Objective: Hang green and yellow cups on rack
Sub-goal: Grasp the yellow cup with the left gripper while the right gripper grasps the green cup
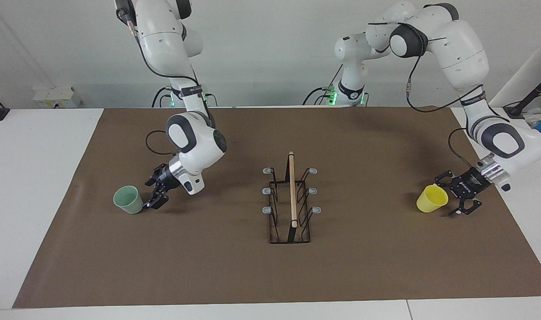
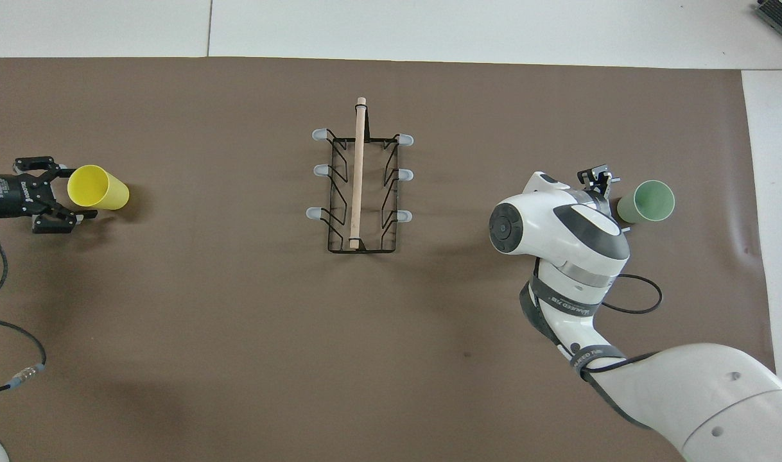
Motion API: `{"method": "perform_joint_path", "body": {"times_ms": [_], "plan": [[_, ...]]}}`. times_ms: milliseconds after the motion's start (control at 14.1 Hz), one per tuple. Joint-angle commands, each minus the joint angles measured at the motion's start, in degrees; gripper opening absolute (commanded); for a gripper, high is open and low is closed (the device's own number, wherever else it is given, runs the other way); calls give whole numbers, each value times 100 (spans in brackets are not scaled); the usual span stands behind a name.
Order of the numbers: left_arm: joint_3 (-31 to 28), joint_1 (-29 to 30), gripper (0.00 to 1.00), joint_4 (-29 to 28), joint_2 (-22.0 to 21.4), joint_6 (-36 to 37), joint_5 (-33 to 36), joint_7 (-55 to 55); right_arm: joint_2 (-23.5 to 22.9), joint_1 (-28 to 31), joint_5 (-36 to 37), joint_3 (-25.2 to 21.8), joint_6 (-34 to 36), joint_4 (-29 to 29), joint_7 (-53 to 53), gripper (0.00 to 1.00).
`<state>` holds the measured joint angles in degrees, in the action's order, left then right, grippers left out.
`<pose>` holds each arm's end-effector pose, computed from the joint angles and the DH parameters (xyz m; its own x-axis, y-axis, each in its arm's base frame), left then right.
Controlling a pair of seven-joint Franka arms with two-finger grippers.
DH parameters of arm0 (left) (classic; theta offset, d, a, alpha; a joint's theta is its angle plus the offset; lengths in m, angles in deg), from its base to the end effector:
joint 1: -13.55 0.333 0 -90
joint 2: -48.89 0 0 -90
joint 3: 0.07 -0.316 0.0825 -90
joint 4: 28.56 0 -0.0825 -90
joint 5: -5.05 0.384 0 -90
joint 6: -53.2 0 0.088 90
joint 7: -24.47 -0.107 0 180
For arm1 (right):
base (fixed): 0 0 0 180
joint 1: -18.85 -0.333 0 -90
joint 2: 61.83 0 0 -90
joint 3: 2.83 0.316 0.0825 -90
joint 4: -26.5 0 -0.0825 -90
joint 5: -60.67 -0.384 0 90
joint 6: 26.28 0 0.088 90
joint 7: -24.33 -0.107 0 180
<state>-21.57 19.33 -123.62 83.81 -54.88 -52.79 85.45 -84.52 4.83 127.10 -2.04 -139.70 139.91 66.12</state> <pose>0.6265 0.2201 0.2660 -0.3408 0.6677 -0.6618 0.9176 0.3893 -0.0798 0.5862 0.0948 0.2666 -0.0224 0.5551 -0.8315 0.9743 0.1986 0.1064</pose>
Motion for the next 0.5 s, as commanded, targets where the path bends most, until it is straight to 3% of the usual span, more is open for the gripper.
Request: {"method": "perform_joint_path", "body": {"times_ms": [0, 424], "plan": [[-39, -112, 100, -591, -346, -196, -463, -60, -69, 14, 484, 0, -93, 154, -92, 100], [-21, -384, 100, -1304, -530, -758, -1508, -825, -130, 172, 1239, 0, -365, 576, -680, 100]]}}
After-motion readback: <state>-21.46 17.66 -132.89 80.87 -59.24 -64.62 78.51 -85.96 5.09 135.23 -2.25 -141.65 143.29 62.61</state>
